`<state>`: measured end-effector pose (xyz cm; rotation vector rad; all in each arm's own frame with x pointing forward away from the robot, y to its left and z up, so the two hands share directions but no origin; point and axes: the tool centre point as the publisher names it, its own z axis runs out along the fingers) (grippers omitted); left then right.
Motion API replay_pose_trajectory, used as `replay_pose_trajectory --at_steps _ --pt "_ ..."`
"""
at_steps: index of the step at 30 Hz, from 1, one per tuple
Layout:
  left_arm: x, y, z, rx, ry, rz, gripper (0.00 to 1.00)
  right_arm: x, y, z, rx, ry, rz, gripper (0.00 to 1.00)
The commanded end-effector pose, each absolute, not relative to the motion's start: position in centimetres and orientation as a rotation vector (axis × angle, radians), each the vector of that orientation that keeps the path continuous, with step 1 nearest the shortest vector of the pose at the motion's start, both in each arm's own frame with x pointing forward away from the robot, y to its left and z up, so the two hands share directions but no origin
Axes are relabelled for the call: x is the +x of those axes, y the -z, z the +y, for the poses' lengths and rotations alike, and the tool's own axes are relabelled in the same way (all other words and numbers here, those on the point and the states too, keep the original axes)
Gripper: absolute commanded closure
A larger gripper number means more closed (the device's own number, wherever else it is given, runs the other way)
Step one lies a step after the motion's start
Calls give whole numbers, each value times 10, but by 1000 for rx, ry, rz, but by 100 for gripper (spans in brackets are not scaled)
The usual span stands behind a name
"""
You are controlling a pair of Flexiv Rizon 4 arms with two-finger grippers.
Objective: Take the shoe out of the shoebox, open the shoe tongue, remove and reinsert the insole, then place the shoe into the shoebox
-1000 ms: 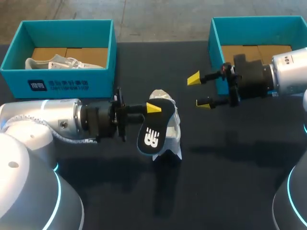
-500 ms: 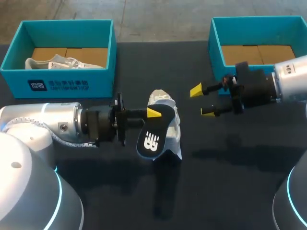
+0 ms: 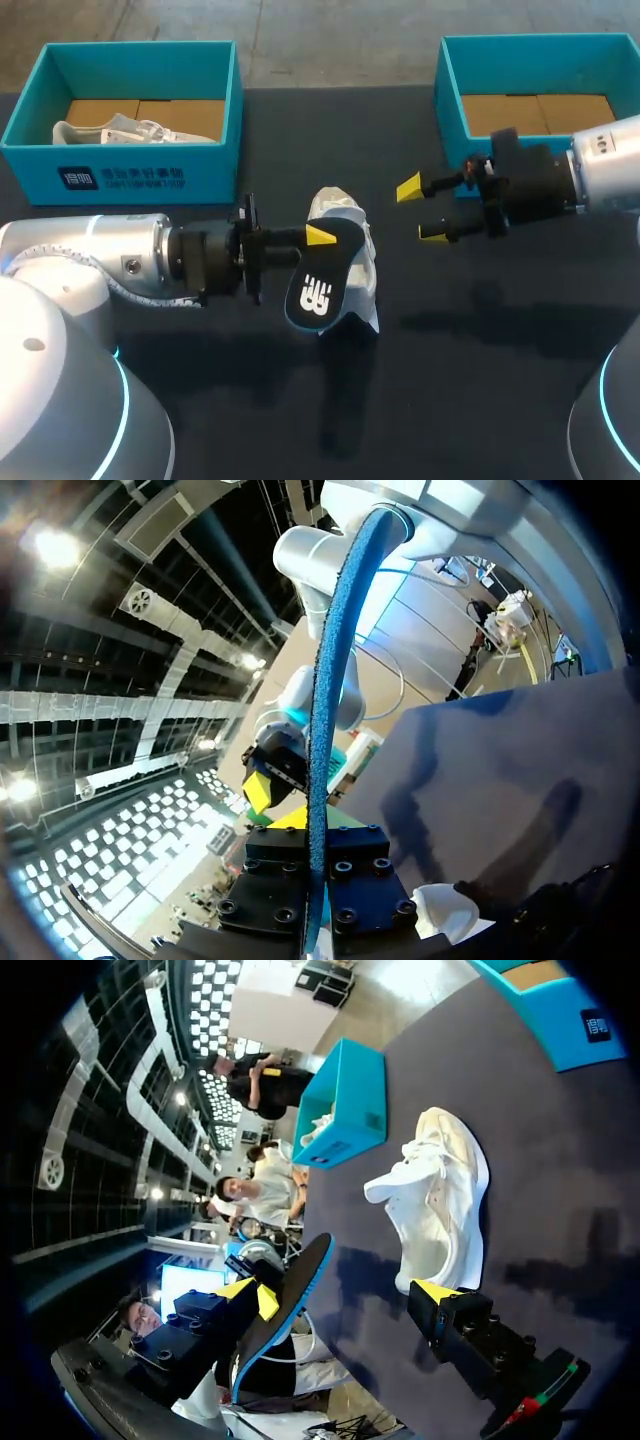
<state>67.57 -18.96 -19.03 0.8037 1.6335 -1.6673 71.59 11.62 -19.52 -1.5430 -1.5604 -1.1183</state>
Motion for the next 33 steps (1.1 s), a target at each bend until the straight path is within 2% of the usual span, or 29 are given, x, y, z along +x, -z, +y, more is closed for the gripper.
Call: replay_pose_trajectory --at_steps 1,22,33 --pt "675 191 -190 801 1665 1633 100 715 195 116 -1548 1114 -1562 0" --pt "675 191 -190 801 1665 1633 100 715 195 116 -1548 1114 -1562 0" --pt "675 200 -187 780 1688 1653 100 706 238 98 -1442 1199 -1934 0"
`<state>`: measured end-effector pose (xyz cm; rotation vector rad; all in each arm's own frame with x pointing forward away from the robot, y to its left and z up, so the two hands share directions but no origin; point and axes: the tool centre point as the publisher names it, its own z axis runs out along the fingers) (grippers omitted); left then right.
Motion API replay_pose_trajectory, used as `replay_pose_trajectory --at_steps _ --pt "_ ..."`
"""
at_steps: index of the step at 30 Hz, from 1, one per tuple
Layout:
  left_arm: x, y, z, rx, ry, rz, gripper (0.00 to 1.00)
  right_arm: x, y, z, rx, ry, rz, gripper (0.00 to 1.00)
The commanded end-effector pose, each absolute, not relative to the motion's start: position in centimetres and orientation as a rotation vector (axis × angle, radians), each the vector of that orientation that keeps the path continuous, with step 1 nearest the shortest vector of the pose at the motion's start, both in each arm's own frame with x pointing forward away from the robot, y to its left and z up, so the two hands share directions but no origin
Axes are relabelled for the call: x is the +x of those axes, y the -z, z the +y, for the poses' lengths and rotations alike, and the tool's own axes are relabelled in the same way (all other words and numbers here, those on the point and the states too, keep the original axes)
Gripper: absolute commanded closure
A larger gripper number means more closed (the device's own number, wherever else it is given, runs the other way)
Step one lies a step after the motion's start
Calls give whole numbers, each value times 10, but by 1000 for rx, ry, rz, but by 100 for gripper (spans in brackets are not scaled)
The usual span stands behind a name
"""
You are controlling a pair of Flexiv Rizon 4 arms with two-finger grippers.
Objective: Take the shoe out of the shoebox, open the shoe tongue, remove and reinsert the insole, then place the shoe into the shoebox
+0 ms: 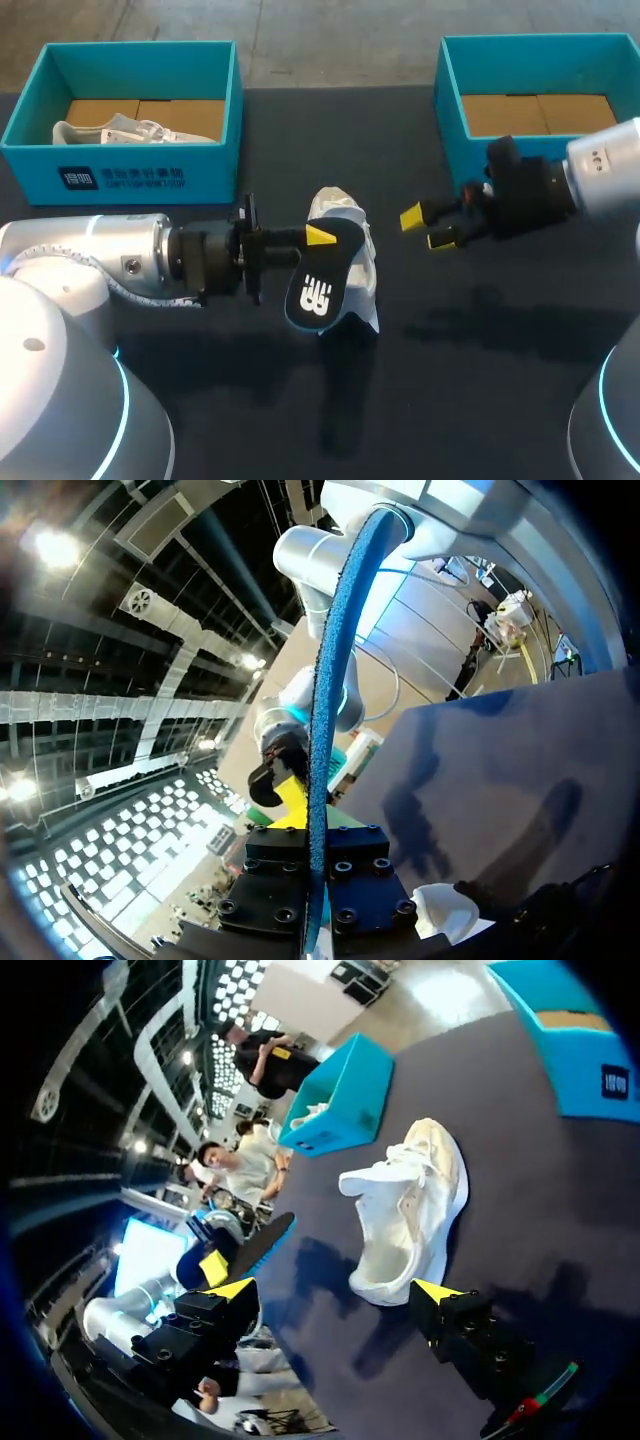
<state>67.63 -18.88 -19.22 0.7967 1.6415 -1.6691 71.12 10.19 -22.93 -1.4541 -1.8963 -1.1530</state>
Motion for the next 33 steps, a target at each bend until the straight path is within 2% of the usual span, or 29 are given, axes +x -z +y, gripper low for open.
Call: replay_pose_trajectory --at_steps 1,10,28,33 --pt "675 202 -186 779 1689 1666 100 705 241 97 -1424 1201 -1956 0" --pt "680 211 -181 690 1808 1679 100 695 269 98 -1373 1212 -2075 0" --pt "692 219 -183 603 1902 1669 100 695 269 98 -1373 1212 -2075 0" --pt "692 223 -182 594 1908 1667 100 702 288 104 -1414 1032 -2304 0"
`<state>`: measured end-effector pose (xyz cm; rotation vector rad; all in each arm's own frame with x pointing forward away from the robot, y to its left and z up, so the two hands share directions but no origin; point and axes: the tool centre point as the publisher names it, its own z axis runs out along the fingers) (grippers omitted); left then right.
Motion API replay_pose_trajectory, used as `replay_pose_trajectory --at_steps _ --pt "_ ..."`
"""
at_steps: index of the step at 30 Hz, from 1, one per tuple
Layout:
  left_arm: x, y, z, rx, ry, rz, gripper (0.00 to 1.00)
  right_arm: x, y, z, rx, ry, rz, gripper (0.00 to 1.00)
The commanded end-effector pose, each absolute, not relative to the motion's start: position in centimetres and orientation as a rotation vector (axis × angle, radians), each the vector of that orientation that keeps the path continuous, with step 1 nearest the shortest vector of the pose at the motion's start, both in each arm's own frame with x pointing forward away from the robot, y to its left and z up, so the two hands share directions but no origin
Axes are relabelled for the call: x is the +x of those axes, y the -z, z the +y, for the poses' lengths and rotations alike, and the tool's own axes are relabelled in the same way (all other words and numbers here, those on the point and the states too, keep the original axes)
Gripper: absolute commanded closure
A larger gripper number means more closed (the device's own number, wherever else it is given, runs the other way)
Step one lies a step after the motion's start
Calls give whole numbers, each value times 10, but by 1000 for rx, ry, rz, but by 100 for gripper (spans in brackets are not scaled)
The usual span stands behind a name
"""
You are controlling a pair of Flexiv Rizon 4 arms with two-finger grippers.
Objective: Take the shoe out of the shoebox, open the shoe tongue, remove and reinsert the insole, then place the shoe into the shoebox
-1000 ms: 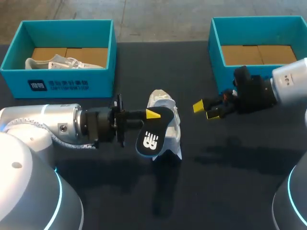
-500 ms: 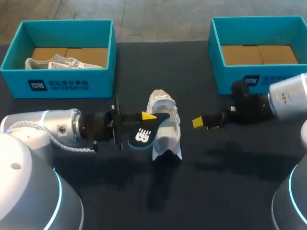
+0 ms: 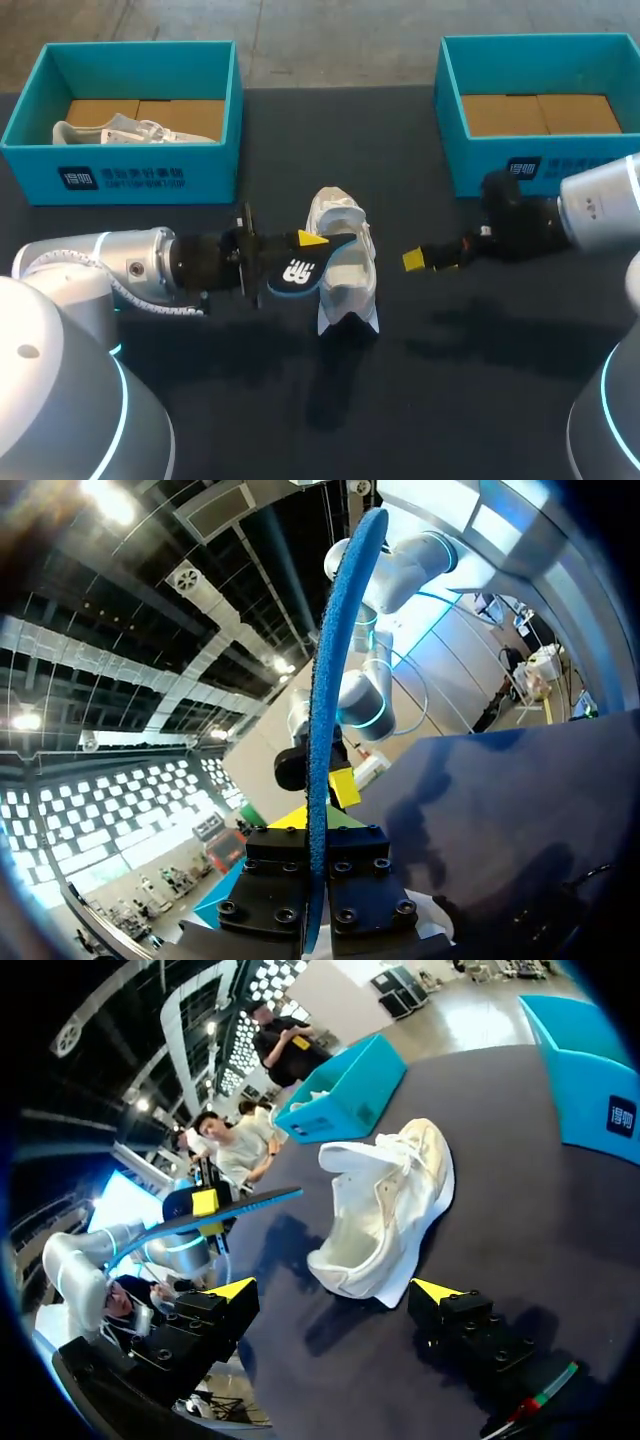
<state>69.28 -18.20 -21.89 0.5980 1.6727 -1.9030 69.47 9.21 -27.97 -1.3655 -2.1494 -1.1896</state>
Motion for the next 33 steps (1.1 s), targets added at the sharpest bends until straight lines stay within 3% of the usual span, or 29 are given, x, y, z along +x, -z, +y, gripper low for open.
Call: replay_pose_trajectory --at_steps 1,33 --pt "693 224 -181 592 1910 1666 100 702 290 105 -1386 1099 -2312 0" --pt "700 259 -197 435 2006 1685 100 698 318 106 -1082 1075 -2602 0"
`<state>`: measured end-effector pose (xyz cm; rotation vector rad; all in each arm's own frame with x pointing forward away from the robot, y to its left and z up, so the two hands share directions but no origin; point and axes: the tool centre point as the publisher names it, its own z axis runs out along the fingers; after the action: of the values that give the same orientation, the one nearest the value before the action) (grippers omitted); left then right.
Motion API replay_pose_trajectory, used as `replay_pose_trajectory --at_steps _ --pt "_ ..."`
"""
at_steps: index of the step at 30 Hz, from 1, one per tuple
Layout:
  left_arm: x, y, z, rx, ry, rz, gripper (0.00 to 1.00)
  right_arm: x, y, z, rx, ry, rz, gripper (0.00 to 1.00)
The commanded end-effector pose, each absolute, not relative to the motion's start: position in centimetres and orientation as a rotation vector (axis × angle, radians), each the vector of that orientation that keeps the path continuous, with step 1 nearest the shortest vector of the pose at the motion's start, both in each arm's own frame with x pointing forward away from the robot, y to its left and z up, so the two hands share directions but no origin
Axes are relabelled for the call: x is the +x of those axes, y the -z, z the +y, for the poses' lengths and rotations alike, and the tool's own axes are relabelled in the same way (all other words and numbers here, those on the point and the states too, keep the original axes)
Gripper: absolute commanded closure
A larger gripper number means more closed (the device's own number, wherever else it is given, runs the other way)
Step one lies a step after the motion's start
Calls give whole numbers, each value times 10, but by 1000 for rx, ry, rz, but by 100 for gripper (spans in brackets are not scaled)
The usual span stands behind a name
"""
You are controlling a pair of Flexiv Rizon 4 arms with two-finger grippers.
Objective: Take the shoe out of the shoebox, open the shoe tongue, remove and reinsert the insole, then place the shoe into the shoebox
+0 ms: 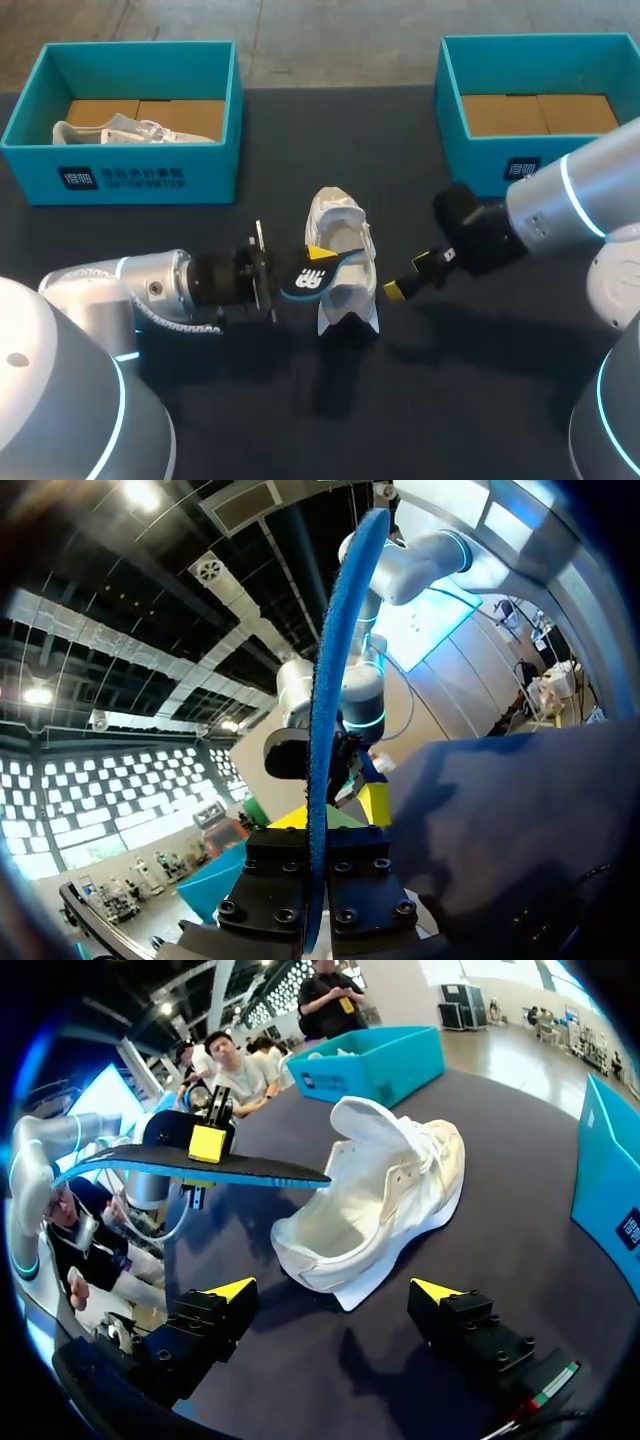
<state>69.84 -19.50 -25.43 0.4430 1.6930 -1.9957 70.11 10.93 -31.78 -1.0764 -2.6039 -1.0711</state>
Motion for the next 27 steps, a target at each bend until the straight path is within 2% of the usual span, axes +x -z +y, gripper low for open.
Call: replay_pose_trajectory --at_steps 1,27 --pt "700 260 -196 431 2007 1687 100 697 318 106 -1084 1075 -2603 0" --pt "707 269 -219 413 1996 1707 100 680 338 97 -1136 1054 -2581 0"
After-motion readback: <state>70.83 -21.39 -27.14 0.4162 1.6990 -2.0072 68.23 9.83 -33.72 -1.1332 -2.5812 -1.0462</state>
